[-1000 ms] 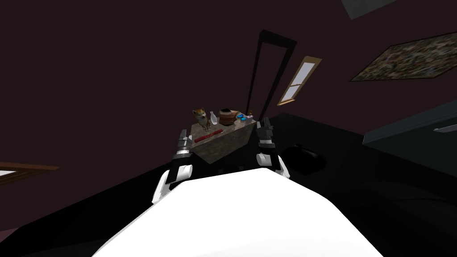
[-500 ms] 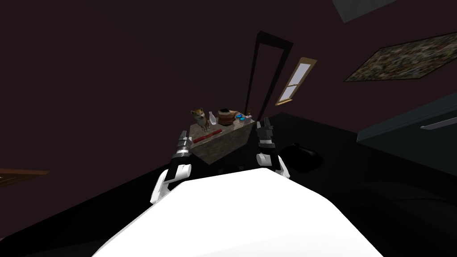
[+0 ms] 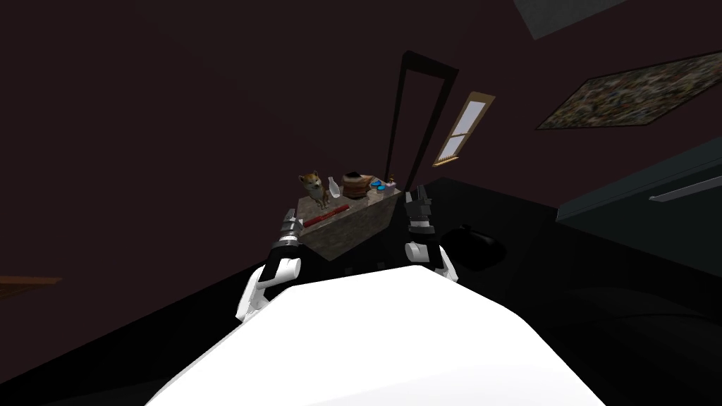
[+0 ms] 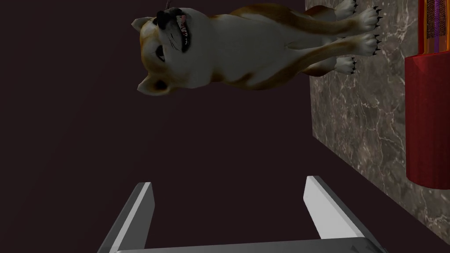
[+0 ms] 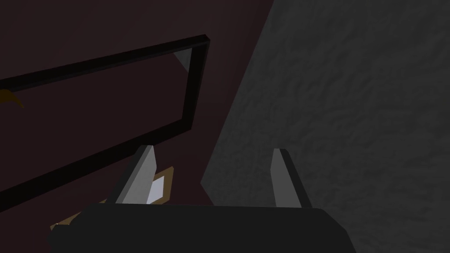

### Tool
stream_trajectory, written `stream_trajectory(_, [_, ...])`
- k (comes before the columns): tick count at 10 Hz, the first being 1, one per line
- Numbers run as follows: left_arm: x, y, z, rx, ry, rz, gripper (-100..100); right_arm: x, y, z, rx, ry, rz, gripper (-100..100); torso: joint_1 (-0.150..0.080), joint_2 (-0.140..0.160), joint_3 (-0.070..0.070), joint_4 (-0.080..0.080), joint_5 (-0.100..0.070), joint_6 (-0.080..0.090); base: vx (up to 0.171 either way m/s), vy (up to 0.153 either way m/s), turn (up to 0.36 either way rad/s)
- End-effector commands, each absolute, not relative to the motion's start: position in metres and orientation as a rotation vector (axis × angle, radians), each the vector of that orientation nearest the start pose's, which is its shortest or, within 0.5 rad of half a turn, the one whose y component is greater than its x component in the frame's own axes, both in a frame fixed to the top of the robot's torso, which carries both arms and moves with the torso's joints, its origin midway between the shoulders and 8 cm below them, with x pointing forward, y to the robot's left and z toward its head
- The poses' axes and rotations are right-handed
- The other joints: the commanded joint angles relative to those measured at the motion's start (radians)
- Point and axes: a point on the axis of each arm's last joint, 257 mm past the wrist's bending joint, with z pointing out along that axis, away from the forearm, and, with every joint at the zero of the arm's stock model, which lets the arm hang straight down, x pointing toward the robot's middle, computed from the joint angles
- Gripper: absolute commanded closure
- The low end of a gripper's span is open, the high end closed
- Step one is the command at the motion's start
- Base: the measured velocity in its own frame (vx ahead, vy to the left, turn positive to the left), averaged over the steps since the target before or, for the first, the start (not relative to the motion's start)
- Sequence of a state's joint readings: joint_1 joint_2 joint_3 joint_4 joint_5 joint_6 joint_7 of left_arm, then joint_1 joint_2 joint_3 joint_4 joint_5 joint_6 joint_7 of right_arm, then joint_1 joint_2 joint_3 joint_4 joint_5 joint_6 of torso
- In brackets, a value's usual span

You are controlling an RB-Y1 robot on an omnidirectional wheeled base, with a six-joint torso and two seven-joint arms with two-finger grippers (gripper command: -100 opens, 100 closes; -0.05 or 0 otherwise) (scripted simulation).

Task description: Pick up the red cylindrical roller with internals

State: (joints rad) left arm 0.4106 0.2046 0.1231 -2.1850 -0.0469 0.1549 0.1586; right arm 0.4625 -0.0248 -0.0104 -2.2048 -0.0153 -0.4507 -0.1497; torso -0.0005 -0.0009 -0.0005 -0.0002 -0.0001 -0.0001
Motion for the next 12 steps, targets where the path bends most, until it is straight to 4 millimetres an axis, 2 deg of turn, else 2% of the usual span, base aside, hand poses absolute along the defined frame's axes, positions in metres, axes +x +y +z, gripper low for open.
stream_trajectory(1, [0.426,0.359,-0.135,-1.157,1.118,-0.991,-100,0.368,-0.284,-0.006,0.786,0.638,1.429,0,0.000,0.000,0.000,0.000,0.000,0.000,0.013,-0.012,-0.036])
stream_trajectory(12, [0.422,0.395,-0.194,-1.449,1.196,-0.873,-100,0.368,-0.284,-0.006,0.786,0.638,1.429,0,-0.002,-0.002,-0.001,-0.001,0.000,0.000,0.028,-0.020,-0.027])
